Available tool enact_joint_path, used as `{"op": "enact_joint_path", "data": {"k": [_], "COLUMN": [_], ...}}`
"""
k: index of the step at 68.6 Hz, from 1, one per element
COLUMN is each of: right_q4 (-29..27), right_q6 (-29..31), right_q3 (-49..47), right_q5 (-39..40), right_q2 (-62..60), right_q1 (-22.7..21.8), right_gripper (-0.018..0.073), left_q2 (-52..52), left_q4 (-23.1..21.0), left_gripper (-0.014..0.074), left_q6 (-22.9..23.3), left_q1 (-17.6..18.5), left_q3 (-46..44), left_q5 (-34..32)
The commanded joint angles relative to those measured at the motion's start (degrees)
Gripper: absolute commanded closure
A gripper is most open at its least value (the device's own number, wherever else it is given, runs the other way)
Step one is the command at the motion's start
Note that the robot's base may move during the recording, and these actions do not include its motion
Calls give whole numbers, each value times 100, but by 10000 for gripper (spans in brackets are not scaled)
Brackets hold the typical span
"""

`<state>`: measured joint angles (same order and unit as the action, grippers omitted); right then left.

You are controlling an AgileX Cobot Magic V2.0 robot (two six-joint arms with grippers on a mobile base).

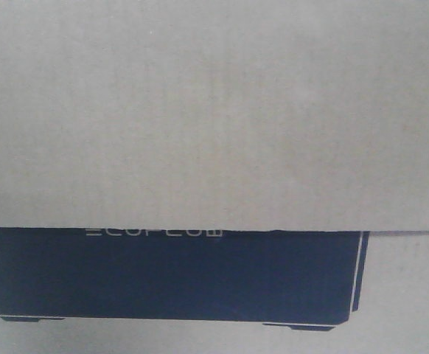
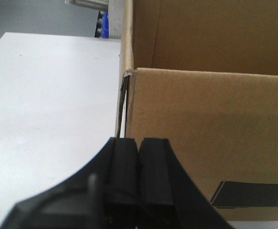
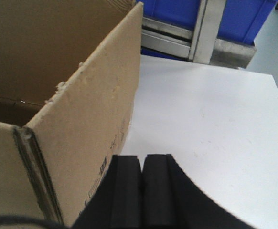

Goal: Grab box from left shelf to table start
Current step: 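Open both grippers and release the box walls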

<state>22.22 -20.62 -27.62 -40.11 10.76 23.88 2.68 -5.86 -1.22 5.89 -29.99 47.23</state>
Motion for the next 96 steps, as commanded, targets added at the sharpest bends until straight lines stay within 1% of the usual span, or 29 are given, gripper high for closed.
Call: {"op": "enact_joint_path", "data": {"k": [1, 50, 56, 64, 68, 76, 82, 87, 91, 92, 94, 96], "right_q4": [246, 246, 246, 246, 246, 246, 246, 246, 246, 246, 246, 246], "right_q6": [66, 66, 66, 66, 66, 66, 66, 66, 66, 66, 66, 66], "right_q3": [-79, -79, -79, -79, -79, -79, -79, -79, -79, -79, -79, -79], "right_q5": [709, 701, 701, 701, 696, 702, 696, 696, 696, 696, 696, 696], "right_q2": [54, 54, 54, 54, 54, 54, 54, 54, 54, 54, 54, 54], "right_q1": [-30, -30, -30, -30, -30, -30, -30, -30, -30, -30, -30, -30], "right_gripper": [506, 506, 506, 506, 506, 506, 506, 506, 506, 506, 506, 506], "left_q2": [-21, -35, -182, -447, -407, -407, -407, -407, -407, -407, -419, -429], "left_q4": [-52, -53, 126, 125, 125, 125, 83, 57, 57, 57, 57, 57], "left_gripper": [696, 696, 696, 696, 696, 696, 696, 696, 696, 696, 696, 696], "left_q6": [20, 20, 20, 20, 20, 20, 20, 20, 20, 20, 20, 20], "left_q1": [22, 22, 178, 433, 447, 255, -32, -219, -275, -275, -275, -275], "left_q3": [-96, -42, 191, 761, 1031, 1660, 2156, 2584, 2999, 3090, 3200, 3132], "left_q5": [-568, -604, -1171, -1827, -2111, -2612, -3164, -3892, -4555, -4819, -5016, -4681]}}
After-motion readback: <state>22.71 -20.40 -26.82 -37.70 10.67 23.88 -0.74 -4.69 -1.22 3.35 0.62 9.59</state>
